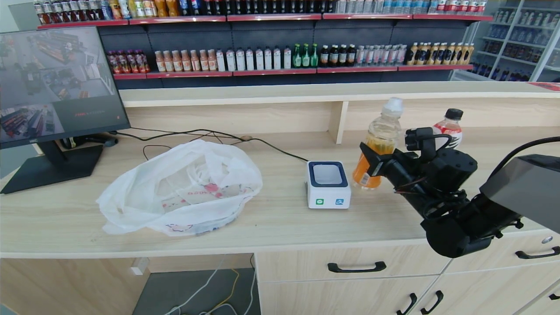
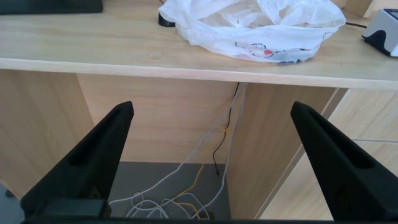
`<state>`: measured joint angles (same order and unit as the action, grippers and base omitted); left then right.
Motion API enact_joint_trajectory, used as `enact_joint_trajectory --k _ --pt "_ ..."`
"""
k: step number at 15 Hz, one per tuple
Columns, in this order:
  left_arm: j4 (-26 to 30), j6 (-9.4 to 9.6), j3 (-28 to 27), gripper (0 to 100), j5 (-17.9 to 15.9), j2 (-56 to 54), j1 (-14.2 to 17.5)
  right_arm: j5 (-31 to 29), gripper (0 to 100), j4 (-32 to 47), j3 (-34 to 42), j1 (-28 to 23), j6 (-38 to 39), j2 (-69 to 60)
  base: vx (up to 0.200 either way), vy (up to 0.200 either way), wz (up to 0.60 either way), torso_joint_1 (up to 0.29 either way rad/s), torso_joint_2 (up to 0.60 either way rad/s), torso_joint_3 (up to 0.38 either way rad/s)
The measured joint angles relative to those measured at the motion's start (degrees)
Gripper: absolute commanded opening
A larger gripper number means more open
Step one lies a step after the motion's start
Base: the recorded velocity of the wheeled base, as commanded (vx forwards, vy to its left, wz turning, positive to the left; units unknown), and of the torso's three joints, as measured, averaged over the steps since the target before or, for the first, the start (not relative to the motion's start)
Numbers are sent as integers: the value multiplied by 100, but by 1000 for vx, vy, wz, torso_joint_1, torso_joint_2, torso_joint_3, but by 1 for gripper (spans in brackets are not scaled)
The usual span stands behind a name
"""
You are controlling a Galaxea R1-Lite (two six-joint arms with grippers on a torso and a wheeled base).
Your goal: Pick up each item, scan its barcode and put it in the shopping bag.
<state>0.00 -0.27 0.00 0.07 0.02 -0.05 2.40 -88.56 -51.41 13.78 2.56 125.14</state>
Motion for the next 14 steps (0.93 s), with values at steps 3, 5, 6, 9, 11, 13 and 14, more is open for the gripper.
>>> enact_joint_trajectory --k 3,5,6,9,11,13,14 --pt "0 2 0 100 0 0 0 -2 0 -1 4 9 0 -41 0 0 0 0 0 0" --pt "0 -2 0 100 0 0 0 2 0 -4 37 9 1 -101 0 0 0 0 0 0" --pt "0 0 0 100 0 0 0 2 0 -4 85 9 0 -162 0 0 0 0 0 0" --pt "0 0 0 100 0 0 -2 5 0 -69 417 24 -10 -501 0 0 0 0 0 0" --pt "0 2 0 100 0 0 -6 6 0 -78 819 46 -13 -824 0 0 0 0 0 0" --pt "0 0 0 100 0 0 0 6 0 -116 1278 133 -79 -1213 0 0 0 0 0 0" --pt "0 -2 0 100 0 0 0 5 0 -138 1514 184 -137 -1409 0 0 0 0 0 0"
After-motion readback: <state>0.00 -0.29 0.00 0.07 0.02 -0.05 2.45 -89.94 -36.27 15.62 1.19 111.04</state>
